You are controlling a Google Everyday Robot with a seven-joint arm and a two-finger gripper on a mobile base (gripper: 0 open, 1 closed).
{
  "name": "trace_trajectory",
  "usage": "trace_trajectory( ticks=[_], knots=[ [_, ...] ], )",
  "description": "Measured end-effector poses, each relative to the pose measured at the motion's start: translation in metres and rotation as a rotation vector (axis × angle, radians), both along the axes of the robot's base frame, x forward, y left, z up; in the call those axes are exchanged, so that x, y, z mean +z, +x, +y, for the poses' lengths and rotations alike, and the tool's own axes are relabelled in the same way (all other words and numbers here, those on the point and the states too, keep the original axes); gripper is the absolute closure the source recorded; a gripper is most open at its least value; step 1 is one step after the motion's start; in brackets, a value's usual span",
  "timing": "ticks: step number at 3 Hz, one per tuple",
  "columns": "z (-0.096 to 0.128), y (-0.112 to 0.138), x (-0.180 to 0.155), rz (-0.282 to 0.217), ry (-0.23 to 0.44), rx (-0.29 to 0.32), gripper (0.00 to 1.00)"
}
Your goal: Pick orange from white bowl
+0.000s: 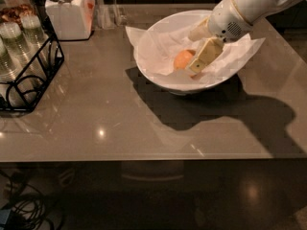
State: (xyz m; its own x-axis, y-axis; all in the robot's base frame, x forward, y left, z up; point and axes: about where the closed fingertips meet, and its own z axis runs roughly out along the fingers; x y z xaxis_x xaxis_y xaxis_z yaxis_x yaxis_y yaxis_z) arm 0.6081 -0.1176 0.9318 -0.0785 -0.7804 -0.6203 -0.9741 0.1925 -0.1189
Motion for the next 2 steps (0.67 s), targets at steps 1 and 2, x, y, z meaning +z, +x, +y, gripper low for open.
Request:
trace_trajectory(
  ticks=[1,2],
  knots=[
    [0.013,0.009,-0.022,0.042,-0.015,0.035,0.19],
    [0.021,0.017,-0.041,0.075,-0.031,0.052,0.17]
  ],
)
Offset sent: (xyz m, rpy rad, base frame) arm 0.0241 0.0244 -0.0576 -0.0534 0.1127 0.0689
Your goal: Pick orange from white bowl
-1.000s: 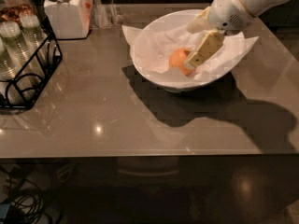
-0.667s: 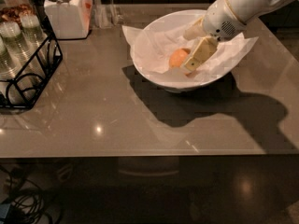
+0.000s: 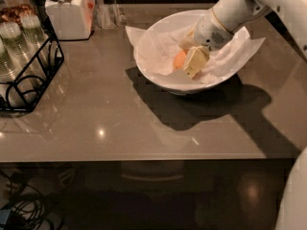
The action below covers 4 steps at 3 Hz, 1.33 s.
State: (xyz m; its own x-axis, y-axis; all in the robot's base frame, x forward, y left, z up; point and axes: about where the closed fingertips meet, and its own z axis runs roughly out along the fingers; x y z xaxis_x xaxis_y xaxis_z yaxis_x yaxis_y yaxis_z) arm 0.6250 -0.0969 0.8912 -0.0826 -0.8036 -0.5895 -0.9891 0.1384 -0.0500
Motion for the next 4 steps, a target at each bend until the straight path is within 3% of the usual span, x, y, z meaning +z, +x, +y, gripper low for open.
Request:
trace_trajectory(
  ticks=[1,3,4],
  knots=[
    [0.002,0.009,-0.008,0.008,-0.022,0.006,0.17],
    [-0.016,0.013,-0.035,0.067,-0.087,-0.016,0.16],
    [-0.02,0.014,-0.036,0.072,-0.095,-0.024,0.35]
  ],
)
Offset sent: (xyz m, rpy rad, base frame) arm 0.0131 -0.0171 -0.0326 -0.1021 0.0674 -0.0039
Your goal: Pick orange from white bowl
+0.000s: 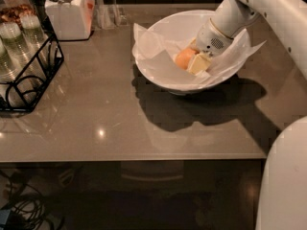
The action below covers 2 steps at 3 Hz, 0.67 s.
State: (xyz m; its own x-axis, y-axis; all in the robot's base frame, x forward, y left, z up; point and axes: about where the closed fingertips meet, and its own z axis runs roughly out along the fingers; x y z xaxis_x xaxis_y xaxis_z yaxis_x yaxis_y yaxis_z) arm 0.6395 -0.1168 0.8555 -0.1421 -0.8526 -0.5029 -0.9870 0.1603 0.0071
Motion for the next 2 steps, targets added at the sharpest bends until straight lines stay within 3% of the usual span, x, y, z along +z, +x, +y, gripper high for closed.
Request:
trace_trajectory(
  ticks=[2],
  knots=[
    [-0.0063,0.0043,0.0085,-0.041,0.024,-0.029,0.81]
  ],
)
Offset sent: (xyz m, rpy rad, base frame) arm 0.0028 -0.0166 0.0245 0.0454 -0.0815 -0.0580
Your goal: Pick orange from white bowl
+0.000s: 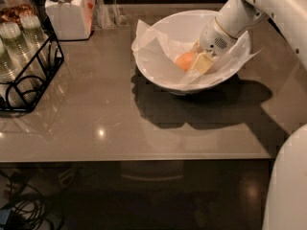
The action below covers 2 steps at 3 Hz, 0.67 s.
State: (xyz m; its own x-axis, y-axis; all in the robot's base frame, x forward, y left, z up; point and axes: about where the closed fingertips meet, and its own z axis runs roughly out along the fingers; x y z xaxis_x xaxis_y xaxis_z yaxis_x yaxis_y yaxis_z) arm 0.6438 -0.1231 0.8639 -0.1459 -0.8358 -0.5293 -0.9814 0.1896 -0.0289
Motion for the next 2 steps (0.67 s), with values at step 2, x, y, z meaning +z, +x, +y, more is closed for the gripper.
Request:
trace_trajectory(
  ticks=[2],
  knots=[
    [-0.01,-0.007,0.055,-0.124,0.102,-0.024,1.0]
  ],
)
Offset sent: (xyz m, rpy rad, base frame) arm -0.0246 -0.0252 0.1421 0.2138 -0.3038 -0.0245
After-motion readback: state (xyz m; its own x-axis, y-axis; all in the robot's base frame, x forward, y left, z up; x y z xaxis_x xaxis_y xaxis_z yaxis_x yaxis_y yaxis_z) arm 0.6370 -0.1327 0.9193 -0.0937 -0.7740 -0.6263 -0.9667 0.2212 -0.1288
